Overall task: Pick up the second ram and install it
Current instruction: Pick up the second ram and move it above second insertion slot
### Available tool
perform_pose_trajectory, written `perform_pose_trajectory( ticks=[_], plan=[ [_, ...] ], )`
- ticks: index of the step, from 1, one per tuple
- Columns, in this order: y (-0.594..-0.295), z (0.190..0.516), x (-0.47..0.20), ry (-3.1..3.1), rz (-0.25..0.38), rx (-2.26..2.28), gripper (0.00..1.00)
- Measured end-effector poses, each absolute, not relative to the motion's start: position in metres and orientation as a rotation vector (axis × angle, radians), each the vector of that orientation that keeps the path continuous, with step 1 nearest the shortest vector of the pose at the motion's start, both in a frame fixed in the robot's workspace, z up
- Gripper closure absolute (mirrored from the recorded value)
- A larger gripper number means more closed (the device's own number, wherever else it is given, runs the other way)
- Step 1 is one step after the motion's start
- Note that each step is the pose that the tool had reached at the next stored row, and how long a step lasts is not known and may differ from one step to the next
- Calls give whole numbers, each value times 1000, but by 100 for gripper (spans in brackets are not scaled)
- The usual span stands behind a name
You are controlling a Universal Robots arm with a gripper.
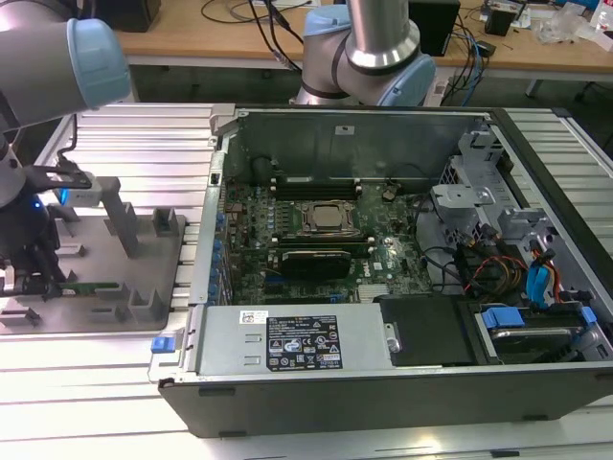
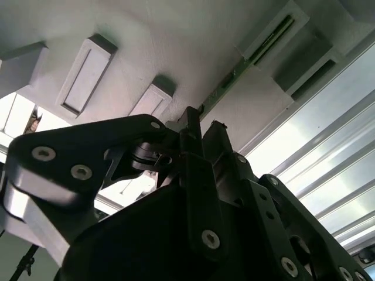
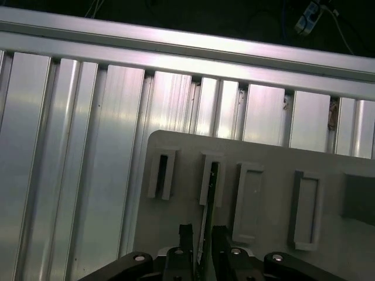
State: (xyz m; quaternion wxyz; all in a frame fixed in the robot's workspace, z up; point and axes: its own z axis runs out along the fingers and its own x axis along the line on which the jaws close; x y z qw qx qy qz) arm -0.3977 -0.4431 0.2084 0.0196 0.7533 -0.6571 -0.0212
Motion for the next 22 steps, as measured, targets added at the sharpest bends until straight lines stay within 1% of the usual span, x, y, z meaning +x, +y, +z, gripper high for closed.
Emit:
perform_pose_trajectory(
  ticks=[10,11,12,18,19,20,22],
  plan=[
    [-442,209,-395,-2046,-66,2331,75],
    [-442,209,-395,-2046,-66,2331,77],
    [-442,209,-395,-2046,-66,2331,84],
    [-442,209,-395,-2046,-66,2331,84],
    [-442,209,-395,-2046,-66,2331,86],
    [-442,209,-395,-2046,-66,2331,91],
    [-442,209,-395,-2065,-66,2314,91]
  ],
)
